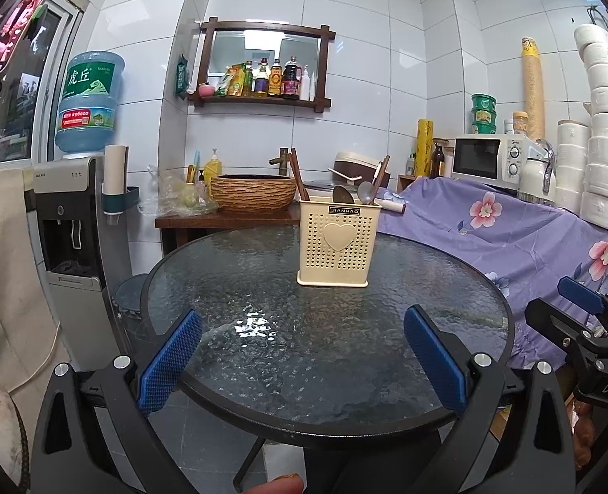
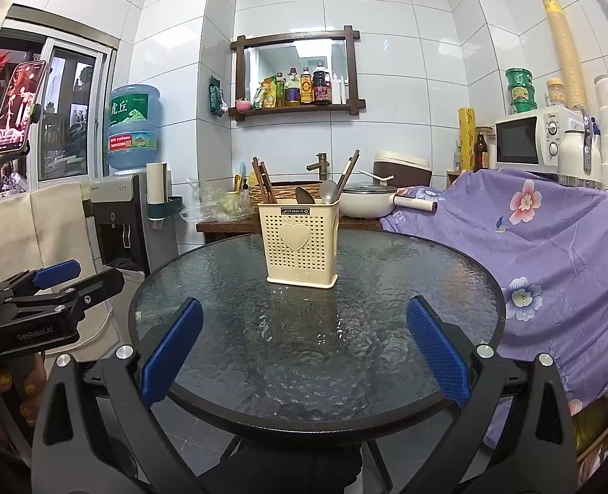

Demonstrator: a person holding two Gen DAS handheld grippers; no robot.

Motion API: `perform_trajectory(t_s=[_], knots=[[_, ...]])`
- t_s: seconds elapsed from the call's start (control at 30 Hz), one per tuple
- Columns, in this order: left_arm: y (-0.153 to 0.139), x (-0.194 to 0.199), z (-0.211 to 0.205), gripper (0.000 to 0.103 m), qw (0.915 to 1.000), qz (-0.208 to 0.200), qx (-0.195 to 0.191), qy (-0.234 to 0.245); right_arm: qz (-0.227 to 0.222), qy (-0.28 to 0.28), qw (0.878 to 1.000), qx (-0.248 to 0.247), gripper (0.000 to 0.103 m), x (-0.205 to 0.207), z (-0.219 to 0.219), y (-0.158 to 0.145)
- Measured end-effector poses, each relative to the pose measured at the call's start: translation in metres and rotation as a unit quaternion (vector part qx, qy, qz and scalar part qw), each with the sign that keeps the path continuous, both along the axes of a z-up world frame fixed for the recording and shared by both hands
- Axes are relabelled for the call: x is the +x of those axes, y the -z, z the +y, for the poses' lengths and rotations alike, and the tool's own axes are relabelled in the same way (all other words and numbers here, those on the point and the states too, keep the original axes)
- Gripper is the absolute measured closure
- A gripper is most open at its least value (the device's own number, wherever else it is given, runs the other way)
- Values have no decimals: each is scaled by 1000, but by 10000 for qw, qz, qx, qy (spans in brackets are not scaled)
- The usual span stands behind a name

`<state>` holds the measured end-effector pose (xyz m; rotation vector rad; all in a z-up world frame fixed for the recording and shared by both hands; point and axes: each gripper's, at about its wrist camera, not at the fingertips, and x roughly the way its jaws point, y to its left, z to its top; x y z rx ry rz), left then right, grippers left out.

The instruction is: Organize utensils

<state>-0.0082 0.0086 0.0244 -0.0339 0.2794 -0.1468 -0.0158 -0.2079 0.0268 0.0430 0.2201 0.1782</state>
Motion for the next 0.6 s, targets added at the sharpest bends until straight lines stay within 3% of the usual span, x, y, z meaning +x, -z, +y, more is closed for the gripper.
perform_trajectory(t_s=[0.6], knots=[[0, 3, 1, 6, 10000, 67, -9, -36, 33, 0, 10000, 6, 6, 1, 0, 2]])
